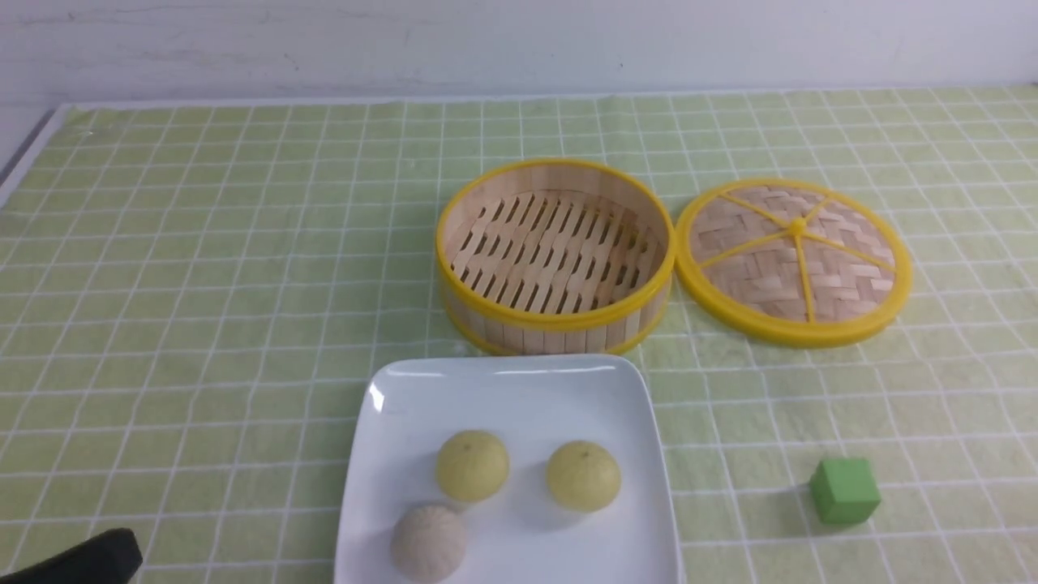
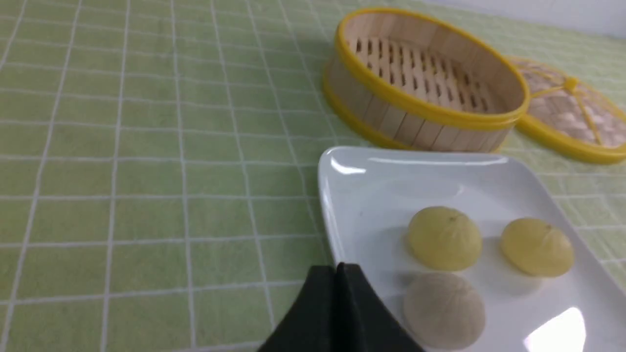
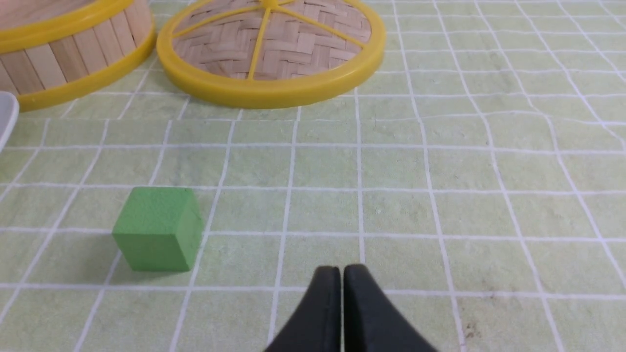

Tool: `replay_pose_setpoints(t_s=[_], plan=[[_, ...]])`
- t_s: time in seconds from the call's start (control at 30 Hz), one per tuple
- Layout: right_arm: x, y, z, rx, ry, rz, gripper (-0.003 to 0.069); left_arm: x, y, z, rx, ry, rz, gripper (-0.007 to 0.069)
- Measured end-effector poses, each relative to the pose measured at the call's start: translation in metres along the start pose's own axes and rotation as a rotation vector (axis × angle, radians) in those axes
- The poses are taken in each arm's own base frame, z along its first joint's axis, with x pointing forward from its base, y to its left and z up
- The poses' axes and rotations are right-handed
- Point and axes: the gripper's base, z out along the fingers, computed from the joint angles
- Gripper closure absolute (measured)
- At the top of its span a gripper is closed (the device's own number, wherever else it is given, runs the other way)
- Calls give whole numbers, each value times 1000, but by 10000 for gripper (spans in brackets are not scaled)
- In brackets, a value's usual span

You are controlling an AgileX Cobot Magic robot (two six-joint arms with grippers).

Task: Put the steamed buns into the plate on the green tablecloth.

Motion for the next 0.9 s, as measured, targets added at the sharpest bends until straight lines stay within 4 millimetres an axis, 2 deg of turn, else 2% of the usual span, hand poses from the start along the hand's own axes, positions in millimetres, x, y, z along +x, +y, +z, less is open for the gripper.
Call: replay_pose_setpoints(t_s=[0.23, 0.43, 0.7, 0.9], plan=[[0, 0, 0, 0, 0, 0, 615, 6, -1, 0, 4, 53, 116, 607], [0, 0, 0, 0, 0, 1, 610, 17, 4, 1, -97, -30, 198, 605], [0, 0, 0, 0, 0, 1, 595, 45, 24, 7, -329, -71, 133, 595], [0, 0, 0, -1, -1, 2, 587, 45, 25, 7, -344, -87, 106, 587]])
